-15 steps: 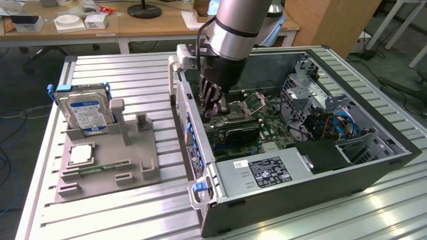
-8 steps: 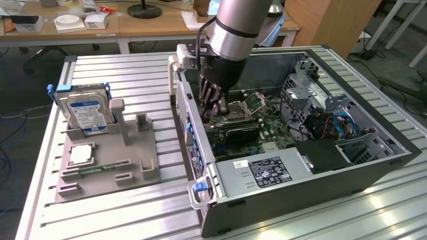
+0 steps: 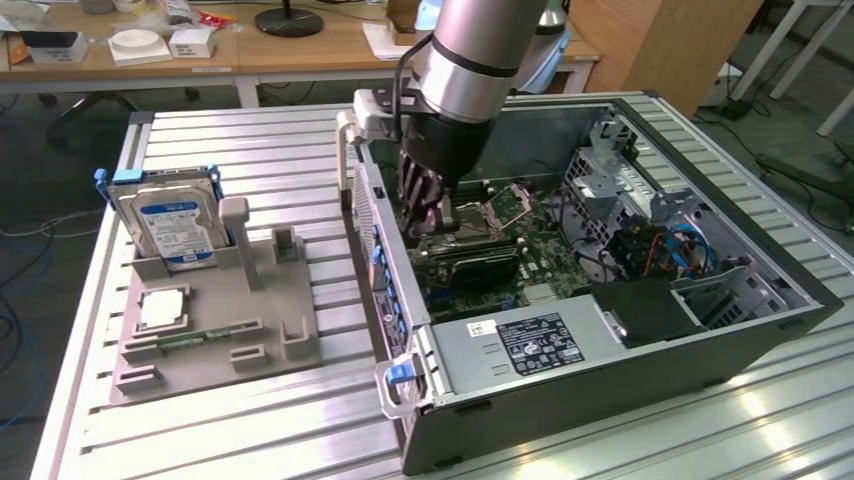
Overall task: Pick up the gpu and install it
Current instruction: 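Press down on the gpu until it lock into place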
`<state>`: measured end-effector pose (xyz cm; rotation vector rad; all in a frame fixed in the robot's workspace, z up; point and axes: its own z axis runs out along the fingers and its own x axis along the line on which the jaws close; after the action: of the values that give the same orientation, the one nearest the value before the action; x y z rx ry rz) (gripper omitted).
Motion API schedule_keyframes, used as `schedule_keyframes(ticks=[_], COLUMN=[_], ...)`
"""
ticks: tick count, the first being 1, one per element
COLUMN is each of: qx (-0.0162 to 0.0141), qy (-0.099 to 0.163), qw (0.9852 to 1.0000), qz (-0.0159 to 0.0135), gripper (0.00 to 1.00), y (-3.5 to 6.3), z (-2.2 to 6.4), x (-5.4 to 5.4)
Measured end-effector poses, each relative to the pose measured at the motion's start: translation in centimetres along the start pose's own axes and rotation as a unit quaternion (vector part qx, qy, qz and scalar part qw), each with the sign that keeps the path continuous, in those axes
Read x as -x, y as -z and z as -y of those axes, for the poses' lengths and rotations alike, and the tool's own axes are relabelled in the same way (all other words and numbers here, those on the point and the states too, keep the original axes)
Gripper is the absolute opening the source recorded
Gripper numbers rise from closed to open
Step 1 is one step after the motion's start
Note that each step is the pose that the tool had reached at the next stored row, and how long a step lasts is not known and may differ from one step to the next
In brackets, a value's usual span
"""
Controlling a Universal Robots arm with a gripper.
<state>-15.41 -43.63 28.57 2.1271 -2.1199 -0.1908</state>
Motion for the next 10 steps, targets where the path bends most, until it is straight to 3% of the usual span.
schedule_keyframes(ticks=[10], qx=[0.0], qy=[0.001], qw=[1.0], qz=[-0.0003], gripper=[0.1], y=[-0.04], z=[-0.03], x=[-0.25])
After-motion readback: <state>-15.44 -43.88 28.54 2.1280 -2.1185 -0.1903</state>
